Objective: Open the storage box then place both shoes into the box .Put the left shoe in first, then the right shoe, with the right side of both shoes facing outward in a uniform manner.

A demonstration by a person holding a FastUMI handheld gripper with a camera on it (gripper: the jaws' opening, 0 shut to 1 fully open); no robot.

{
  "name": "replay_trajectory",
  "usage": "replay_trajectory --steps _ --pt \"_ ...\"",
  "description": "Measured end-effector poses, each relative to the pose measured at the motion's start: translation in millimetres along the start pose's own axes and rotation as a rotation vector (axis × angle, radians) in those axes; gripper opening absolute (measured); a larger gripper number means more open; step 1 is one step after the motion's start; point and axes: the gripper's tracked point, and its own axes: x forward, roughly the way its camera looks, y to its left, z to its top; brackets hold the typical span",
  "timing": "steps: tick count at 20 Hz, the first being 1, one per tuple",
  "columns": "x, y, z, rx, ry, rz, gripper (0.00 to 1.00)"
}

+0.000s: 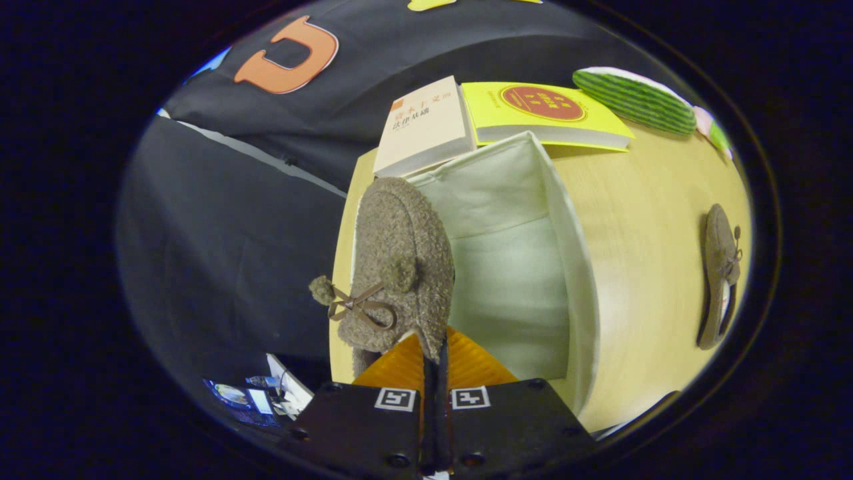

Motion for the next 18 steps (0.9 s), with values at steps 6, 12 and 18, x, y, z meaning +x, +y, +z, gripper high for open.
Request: replay_trajectory --steps 6,12,18 --pt "6.5 7.9 -5.5 0.046 0.028 0.082 0.29" --pt "-47.2 -13.2 2.9 -0.019 -0.013 0.046 1.00" --pt "-119.3 -59.9 12.8 -0.105 -0.084 -0.031 1.00"
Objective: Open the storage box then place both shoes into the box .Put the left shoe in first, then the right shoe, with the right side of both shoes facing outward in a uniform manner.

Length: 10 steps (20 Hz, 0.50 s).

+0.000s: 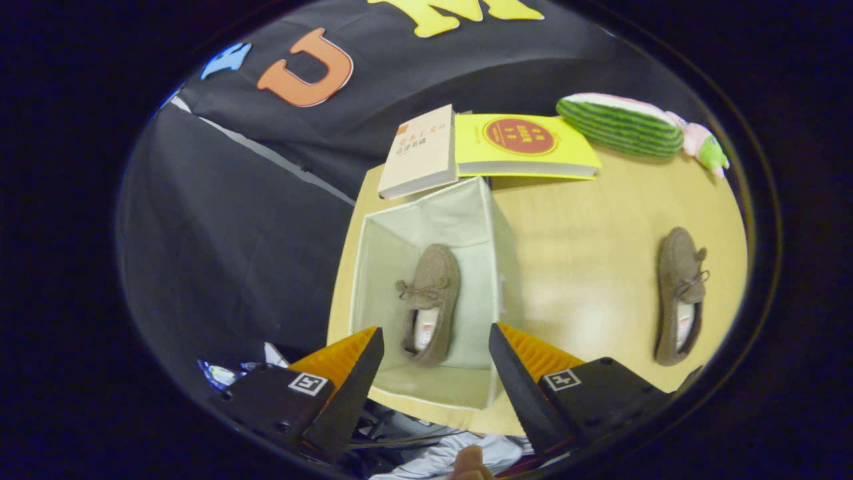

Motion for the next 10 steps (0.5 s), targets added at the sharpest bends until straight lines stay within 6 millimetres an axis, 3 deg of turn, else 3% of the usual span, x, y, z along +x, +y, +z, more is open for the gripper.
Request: replay_trajectory --steps 4,10 --pt "-37.6 -57.4 3.7 -0.048 -0.041 -0.115 1.00" --pt "-64.6 -161.0 0.4 -0.054 -0.028 -0.297 1.00"
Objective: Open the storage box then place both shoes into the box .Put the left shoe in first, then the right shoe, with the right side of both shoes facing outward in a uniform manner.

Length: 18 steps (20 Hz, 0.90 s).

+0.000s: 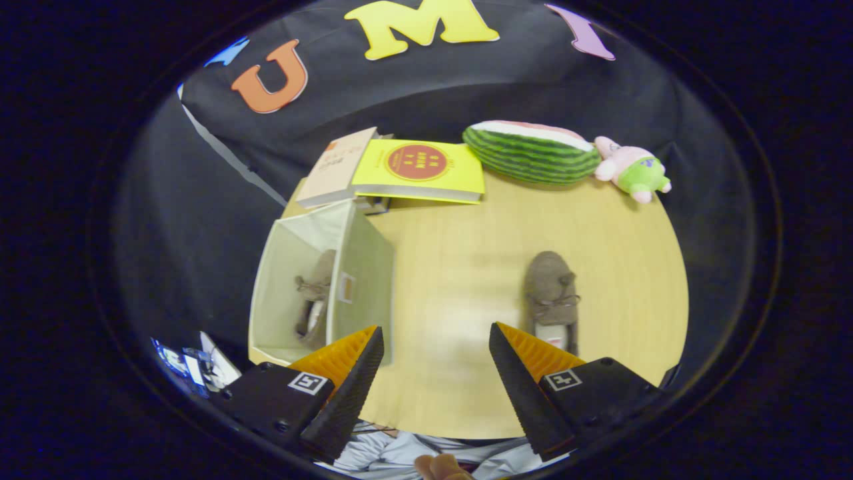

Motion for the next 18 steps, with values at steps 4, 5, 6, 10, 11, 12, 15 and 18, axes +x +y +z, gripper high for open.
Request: replay_trajectory --steps 4,5,6,10,11,12,15,18 --pt "7.6 -58.0 -7.3 -0.035 0.027 -0.098 1.00" --pt "11.4 -68.1 -10.0 -0.038 0.039 -0.113 1.00" --pt "15.8 -76.6 -14.9 -0.034 0.059 -0.123 1.00" --pt "37.8 -110.9 -37.7 0.071 0.166 -0.136 1.00" --pt "43.6 -118.4 -42.1 0.090 0.193 -0.138 0.98" --pt "48.6 -129.1 -44.6 0.100 0.213 -0.144 0.95" --pt "63.9 -150.4 -58.2 0.097 0.269 -0.171 0.80" --pt "76.4 -170.6 -65.2 0.050 0.295 -0.241 0.66"
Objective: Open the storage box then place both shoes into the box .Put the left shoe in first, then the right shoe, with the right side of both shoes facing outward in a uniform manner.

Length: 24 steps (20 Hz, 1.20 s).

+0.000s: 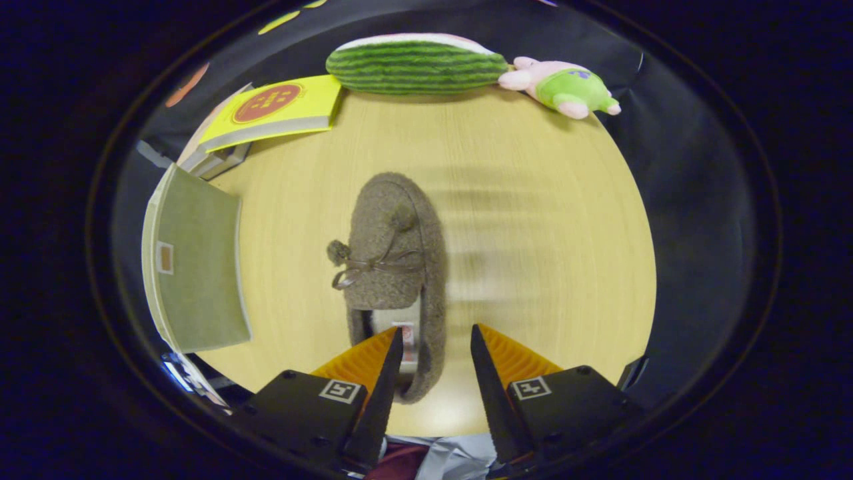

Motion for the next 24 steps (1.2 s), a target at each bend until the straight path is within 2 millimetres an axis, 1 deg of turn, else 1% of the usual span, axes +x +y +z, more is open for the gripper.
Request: replay_trajectory --steps 1,2,3,4,5,7,8,10,12,14,17,20,24 --pt "5.0 -3.8 1.5 -0.038 -0.001 -0.023 0.61" --pt "11.3 0.0 1.8 -0.044 -0.005 -0.008 0.56" --pt "17.3 8.7 -0.7 -0.040 0.012 0.018 0.40" --pt "23.2 10.2 -3.7 -0.039 0.027 0.025 0.28" --pt "25.6 9.0 -2.3 -0.040 0.023 0.014 0.14" --pt "20.6 10.8 -1.7 -0.022 0.010 0.016 0.08" --pt "18.7 11.8 -2.3 -0.017 0.010 0.023 0.07" --pt "7.6 19.6 -4.1 0.005 0.014 0.059 0.07" --pt "-9.7 24.8 -4.4 0.018 -0.001 0.079 0.06" --pt "-25.7 34.8 -4.9 0.029 -0.014 0.101 0.06" --pt "-53.5 55.6 -7.2 0.025 -0.031 0.141 0.06" --pt "-83.8 77.7 -2.5 0.019 -0.072 0.164 0.06" --pt "-127.1 124.2 6.9 0.010 -0.112 0.249 0.06"
